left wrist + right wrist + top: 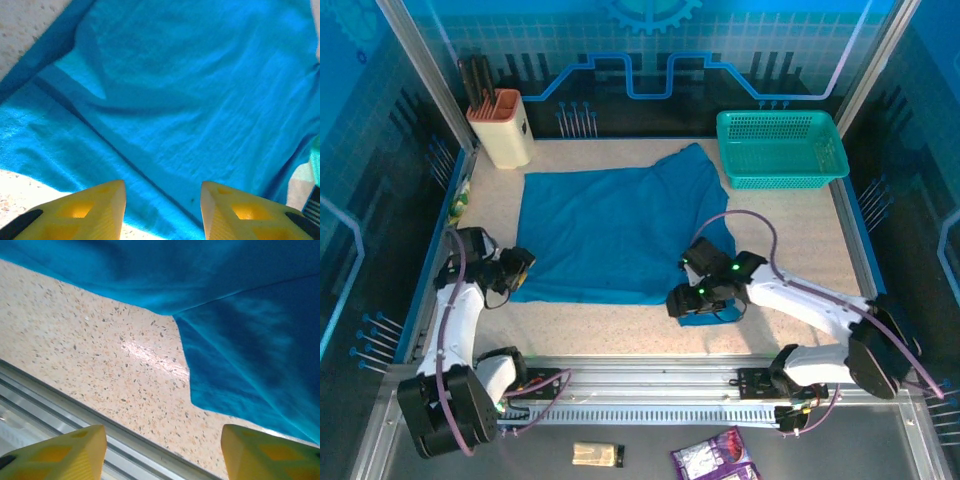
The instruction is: Fold the inside-out t-shirt
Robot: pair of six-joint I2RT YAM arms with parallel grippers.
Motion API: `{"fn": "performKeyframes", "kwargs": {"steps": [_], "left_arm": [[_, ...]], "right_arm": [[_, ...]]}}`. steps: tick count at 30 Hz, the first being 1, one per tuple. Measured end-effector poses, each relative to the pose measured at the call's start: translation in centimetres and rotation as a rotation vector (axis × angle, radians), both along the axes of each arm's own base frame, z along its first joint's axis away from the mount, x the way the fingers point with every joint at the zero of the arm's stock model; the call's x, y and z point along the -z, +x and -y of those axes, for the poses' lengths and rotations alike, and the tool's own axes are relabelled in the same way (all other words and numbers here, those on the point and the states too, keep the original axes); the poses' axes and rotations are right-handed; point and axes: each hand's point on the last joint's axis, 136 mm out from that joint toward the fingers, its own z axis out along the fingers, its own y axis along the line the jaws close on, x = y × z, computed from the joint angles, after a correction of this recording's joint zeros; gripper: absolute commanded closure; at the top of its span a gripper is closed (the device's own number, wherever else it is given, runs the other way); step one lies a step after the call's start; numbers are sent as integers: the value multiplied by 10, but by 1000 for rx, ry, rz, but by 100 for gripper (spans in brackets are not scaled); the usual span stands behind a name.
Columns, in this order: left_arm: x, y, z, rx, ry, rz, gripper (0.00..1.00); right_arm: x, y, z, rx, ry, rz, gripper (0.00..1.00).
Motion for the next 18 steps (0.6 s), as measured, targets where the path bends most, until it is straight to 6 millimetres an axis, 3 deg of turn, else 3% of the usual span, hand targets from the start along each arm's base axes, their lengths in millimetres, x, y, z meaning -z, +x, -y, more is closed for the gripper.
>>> {"fn": "performKeyframes", "kwargs": {"steps": [8, 12, 18], "left_arm": [[6, 2, 4, 23, -4, -28, 55], [7, 3, 3, 21, 0, -34, 55], [3, 6, 3, 25, 5, -23, 55]], "right_arm": [[40, -2, -6, -23, -72, -66, 32], [55, -15, -4, -44, -100, -102, 32], [53, -44, -28, -133, -46, -142, 31]]}}
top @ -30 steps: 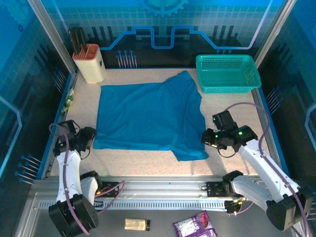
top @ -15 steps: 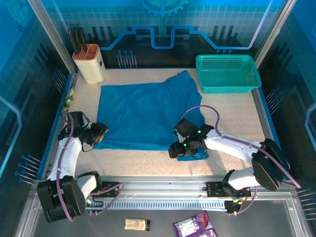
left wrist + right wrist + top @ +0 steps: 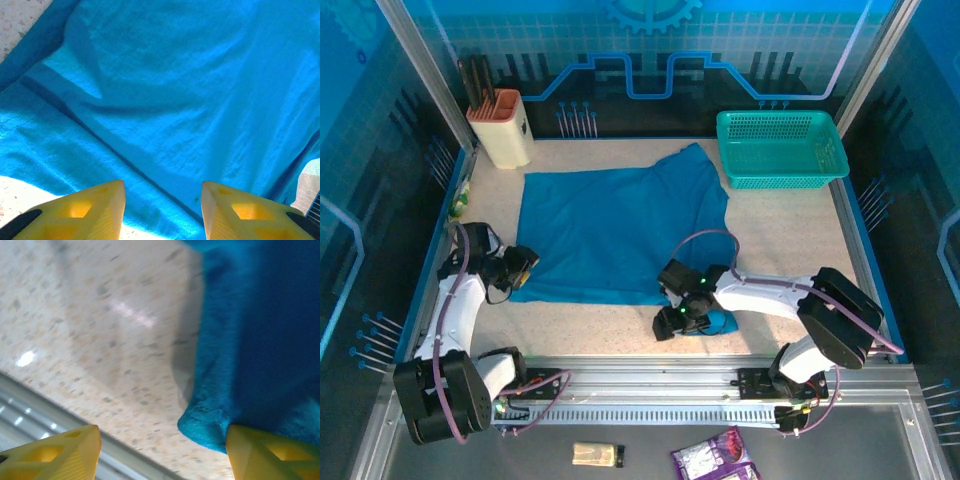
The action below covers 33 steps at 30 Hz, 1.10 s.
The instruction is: Fold the inside-out t-shirt
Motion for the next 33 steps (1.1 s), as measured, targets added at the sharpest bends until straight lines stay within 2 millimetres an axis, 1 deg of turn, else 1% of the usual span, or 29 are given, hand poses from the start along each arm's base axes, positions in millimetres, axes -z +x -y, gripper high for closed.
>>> {"fn": "performKeyframes", "kwargs": {"steps": [4, 6, 9, 12, 15, 17, 18, 19, 20, 22, 25, 27, 31, 33], "left_arm": [[3, 0, 2, 9, -3, -11, 55], [4, 0, 4, 15, -5, -17, 55], [5, 0, 5, 22, -4, -21, 55], [3, 2, 6, 40, 4, -15, 55], [5, 3, 8, 55, 7, -20, 55], [8, 3, 9, 68, 10, -30, 55], [9, 3, 10, 75, 13, -36, 55], [11, 2, 10, 80, 14, -41, 55], [12, 2, 11, 82, 15, -44, 55], [13, 2, 12, 87, 14, -49, 55], [13, 2, 14, 95, 14, -48, 55], [13, 2, 15, 98, 14, -48, 55], [14, 3, 15, 100, 14, -50, 54], [15, 3, 15, 101, 16, -53, 54]], "right_arm": [[-8, -23, -22, -55, 91, -76, 30], [-14, -27, -29, -65, 126, -98, 30], [-30, -20, -38, -60, 188, -89, 30], [-51, -1, -37, -13, 248, -43, 30], [-64, 23, -21, 75, 262, 9, 30], [-65, 38, -3, 141, 234, 41, 30], [-62, 43, 7, 171, 207, 51, 29], [-58, 47, 19, 203, 171, 59, 26], [-53, 50, 30, 229, 138, 60, 25], [-42, 56, 57, 301, 70, 61, 18], [-31, 66, 87, 399, 37, 66, 14], [-22, 73, 100, 455, 48, 59, 11], [-2, 86, 120, 561, 76, -8, 10], [-4, 96, 125, 593, 90, -12, 10]]}}
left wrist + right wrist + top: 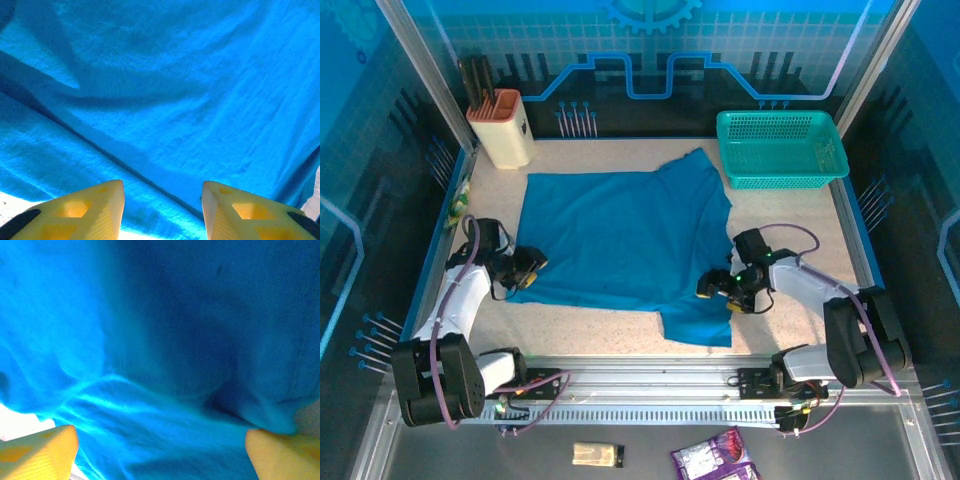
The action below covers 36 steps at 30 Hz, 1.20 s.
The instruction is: Fold the inside-out t-shirt
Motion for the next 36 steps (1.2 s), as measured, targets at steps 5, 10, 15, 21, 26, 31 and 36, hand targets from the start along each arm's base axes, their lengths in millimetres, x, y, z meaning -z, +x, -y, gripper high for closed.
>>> {"fn": "performKeyframes", "kwargs": {"steps": [5, 10, 15, 21, 26, 31, 36], "left_arm": [[3, -2, -4, -11, 27, -14, 54], [7, -9, -14, -35, 88, -48, 56], [8, -20, -24, -61, 185, -78, 59], [29, -36, -28, -74, 251, -142, 59], [45, -36, -31, -69, 261, -193, 57], [52, -31, -35, -68, 280, -202, 54], [60, -28, -35, -64, 277, -221, 54]], "right_arm": [[0, 20, 36, 94, -99, 28, 10], [-16, 18, 53, 103, -194, 55, 10], [-54, 29, 37, 46, -192, 170, 10], [-67, 31, 12, -32, -173, 201, 11], [-74, 32, 1, -66, -168, 202, 11], [-83, 37, -6, -78, -159, 219, 11], [-88, 38, -7, -80, -158, 222, 11]]}}
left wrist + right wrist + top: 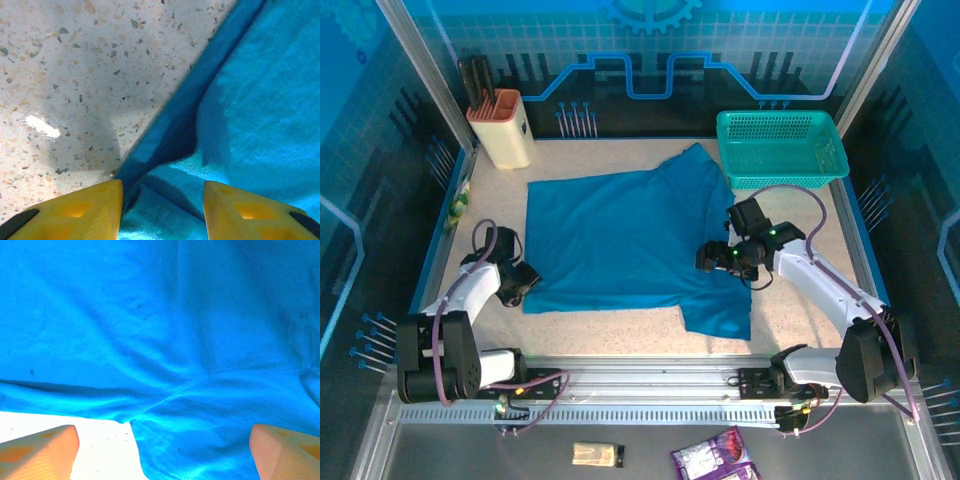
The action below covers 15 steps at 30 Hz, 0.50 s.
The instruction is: Fold the inside-out t-shirt
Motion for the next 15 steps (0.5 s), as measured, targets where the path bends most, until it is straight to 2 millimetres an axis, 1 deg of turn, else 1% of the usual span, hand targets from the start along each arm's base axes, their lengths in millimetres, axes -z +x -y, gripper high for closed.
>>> {"fn": "performKeyframes", "kwargs": {"steps": [2, 4, 6, 9, 12, 15], "left_arm": [[0, 2, -1, -1, 1, 4, 57], [0, 3, -1, -1, 1, 10, 65], [-1, 4, -1, 5, 3, 16, 76], [-4, 5, 0, 6, 1, 32, 88], [-13, 8, 0, -2, -2, 72, 96], [-24, 8, 2, -13, -10, 118, 99]], "right_arm": [[-2, 0, -1, -3, 1, 2, 11], [-3, 1, -1, -3, 0, 3, 11], [-4, 0, -1, -3, -1, 1, 11], [-5, 0, 0, -2, -3, 0, 12], [-5, -1, 0, -2, -4, 0, 12], [-7, -2, 1, -1, -5, 5, 12]]}}
